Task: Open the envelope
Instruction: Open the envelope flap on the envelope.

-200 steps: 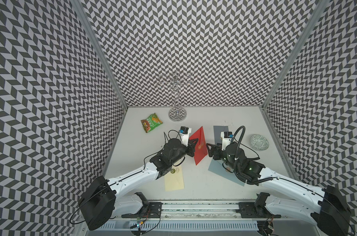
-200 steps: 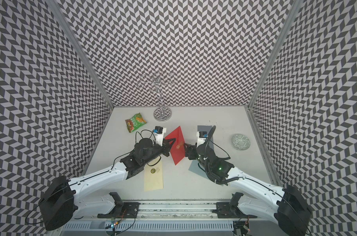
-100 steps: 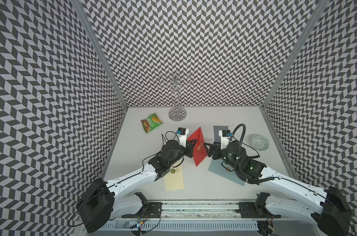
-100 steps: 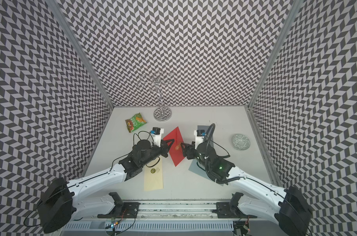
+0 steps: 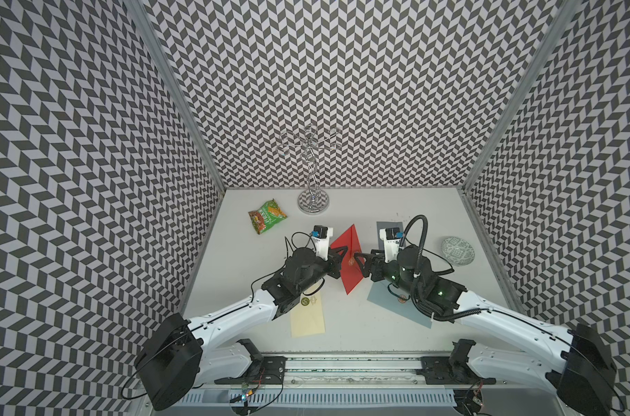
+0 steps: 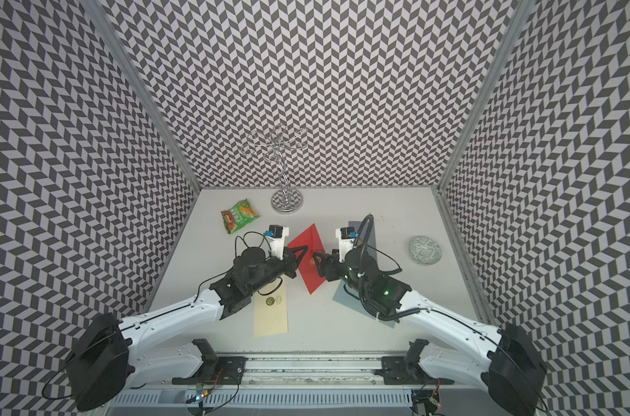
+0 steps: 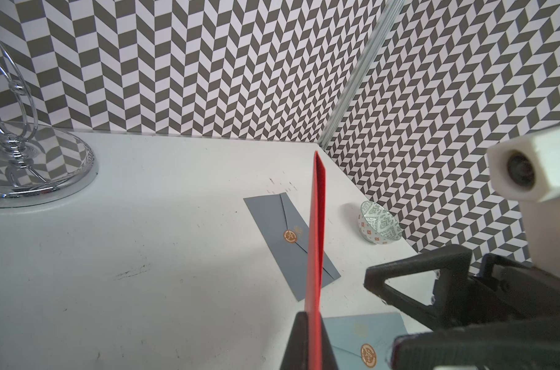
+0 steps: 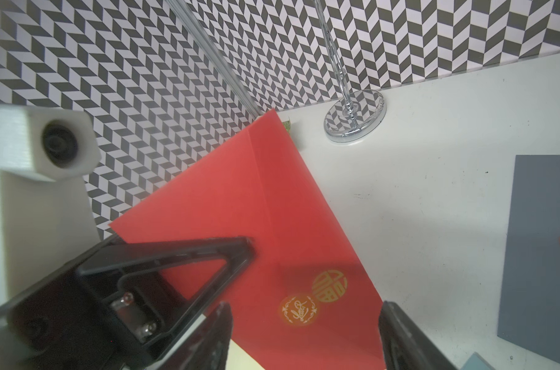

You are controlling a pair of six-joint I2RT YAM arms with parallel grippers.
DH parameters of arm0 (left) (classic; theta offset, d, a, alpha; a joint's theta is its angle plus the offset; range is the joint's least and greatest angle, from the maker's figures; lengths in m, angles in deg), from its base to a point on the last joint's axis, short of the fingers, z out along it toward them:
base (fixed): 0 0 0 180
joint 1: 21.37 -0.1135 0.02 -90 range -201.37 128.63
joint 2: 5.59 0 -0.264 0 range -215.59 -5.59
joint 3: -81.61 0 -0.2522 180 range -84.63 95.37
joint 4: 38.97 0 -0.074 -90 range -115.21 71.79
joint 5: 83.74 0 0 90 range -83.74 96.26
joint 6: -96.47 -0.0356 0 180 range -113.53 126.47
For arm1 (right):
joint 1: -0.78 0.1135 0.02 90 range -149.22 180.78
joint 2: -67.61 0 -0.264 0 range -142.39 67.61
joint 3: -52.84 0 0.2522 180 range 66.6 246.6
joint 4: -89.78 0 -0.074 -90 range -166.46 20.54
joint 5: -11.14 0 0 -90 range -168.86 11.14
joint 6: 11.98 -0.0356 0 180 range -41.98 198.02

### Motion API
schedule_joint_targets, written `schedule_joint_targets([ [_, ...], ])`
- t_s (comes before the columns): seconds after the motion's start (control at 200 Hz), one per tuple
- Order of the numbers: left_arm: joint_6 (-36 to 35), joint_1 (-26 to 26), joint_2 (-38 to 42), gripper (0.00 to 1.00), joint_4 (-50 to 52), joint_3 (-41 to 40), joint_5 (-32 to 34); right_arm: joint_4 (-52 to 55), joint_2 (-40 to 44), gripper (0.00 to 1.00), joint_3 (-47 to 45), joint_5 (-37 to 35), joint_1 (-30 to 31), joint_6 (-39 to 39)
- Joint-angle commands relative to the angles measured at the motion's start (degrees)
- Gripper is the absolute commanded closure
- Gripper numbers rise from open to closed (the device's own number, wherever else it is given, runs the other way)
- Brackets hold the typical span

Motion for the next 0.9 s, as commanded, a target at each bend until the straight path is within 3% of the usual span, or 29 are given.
schedule_joint_targets([
  [0.0,0.0,-0.4,1.1,1.0,-2.5,-0.3,-1.2,-1.2,-0.4,0.27,1.5,0.4,0.6,0.9],
  [0.506,0.8,-0.4,0.4,1.0,-3.7,-0.6,-3.4,0.2,-2.9,0.3,3.3,0.4,1.2,-1.7],
  [0.771,-0.9,-0.4,0.6,1.0,0.2,1.5,-1.9,7.3,-7.7,0.29,8.6,-10.8,2.0,-5.4],
  [0.891,-1.6,-0.4,-0.9,1.0,2.7,3.8,-2.0,6.3,-7.3,0.28,8.5,-9.0,2.0,-8.7],
])
